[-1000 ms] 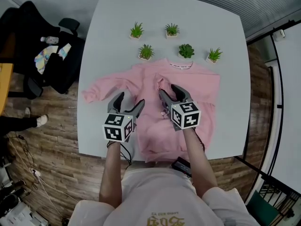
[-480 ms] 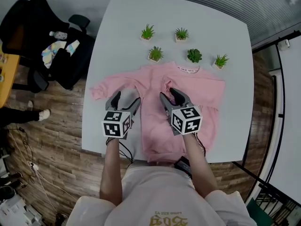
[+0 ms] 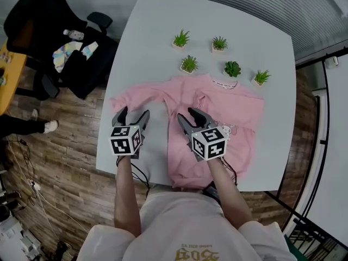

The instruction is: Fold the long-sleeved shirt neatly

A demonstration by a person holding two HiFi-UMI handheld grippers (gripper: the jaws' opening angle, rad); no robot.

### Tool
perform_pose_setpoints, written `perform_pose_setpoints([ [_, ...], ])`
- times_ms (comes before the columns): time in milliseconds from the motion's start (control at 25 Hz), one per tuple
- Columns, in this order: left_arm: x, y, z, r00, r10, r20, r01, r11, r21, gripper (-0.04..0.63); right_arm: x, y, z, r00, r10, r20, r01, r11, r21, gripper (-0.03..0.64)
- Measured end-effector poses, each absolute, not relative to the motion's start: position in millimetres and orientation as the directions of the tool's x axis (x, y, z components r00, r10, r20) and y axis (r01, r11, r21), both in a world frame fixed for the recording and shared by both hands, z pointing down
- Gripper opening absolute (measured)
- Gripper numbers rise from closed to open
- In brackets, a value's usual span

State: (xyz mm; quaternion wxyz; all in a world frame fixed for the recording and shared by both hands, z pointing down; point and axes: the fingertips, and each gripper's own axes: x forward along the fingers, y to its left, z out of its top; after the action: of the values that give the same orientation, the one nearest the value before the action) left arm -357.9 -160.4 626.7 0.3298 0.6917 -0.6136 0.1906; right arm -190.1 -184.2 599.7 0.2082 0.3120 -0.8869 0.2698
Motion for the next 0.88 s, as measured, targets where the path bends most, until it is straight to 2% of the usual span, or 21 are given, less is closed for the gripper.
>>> perform_pose_setpoints([
  [480,-418,-150,641,0.078,-0.728,0.681,-0.974,0.091,0.21,0.35,-252,-163,602,-0.783,-0.324,0.531,-0.567,0.724,-0.394,0.186],
  [880,-448,-151,658,0.025,-0.712,0.702,-0.974,0.14,0.177,0.266,-259,-157,612,-0.77,-0.307,0.559,-0.573,0.718,-0.395,0.179],
])
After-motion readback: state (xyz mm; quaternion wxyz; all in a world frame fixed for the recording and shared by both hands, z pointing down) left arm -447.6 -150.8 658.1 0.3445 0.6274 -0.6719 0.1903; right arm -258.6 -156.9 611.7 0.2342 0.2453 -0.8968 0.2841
